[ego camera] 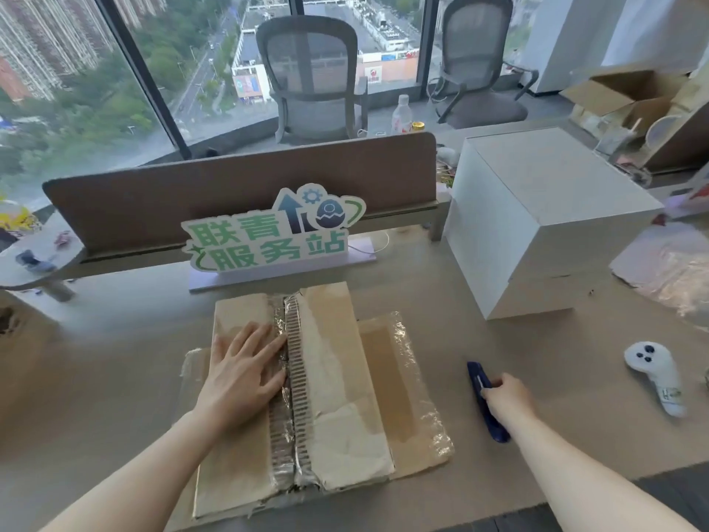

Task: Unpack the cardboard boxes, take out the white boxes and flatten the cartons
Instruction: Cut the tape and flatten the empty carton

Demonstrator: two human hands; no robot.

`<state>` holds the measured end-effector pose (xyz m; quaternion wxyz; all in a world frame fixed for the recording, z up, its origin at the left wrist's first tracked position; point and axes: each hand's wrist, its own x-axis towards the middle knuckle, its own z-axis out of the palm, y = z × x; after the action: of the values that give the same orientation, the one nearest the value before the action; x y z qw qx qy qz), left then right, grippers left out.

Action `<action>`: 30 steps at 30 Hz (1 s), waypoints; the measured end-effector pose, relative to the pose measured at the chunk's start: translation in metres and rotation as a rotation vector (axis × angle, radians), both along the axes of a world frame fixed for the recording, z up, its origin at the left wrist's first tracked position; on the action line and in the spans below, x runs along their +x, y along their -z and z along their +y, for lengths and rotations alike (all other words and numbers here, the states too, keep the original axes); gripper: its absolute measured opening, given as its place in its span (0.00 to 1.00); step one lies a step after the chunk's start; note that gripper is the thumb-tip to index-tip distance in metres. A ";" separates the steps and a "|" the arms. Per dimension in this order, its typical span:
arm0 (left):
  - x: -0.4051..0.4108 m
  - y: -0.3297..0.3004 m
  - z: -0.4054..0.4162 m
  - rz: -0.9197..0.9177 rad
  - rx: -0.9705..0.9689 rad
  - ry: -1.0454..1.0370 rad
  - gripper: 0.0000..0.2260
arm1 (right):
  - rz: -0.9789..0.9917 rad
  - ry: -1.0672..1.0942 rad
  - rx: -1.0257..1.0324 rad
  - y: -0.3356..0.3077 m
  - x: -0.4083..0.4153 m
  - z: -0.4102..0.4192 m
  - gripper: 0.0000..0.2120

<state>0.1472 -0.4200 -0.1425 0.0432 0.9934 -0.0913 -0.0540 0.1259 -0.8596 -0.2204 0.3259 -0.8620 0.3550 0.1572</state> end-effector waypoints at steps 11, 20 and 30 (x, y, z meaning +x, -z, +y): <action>-0.001 -0.003 -0.004 0.007 -0.041 -0.008 0.32 | -0.419 -0.109 -0.072 -0.037 0.016 0.057 0.09; 0.002 -0.012 -0.001 0.112 -0.068 0.005 0.29 | -0.380 -1.479 -0.206 -0.120 0.015 0.229 0.21; -0.001 -0.013 0.000 0.105 -0.117 0.028 0.23 | -0.325 -1.472 -0.369 -0.127 0.013 0.249 0.26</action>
<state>0.1464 -0.4198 -0.1295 0.1054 0.9836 -0.1058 -0.1011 0.1384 -0.6108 -0.0934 0.0367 -0.9283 -0.3411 0.1433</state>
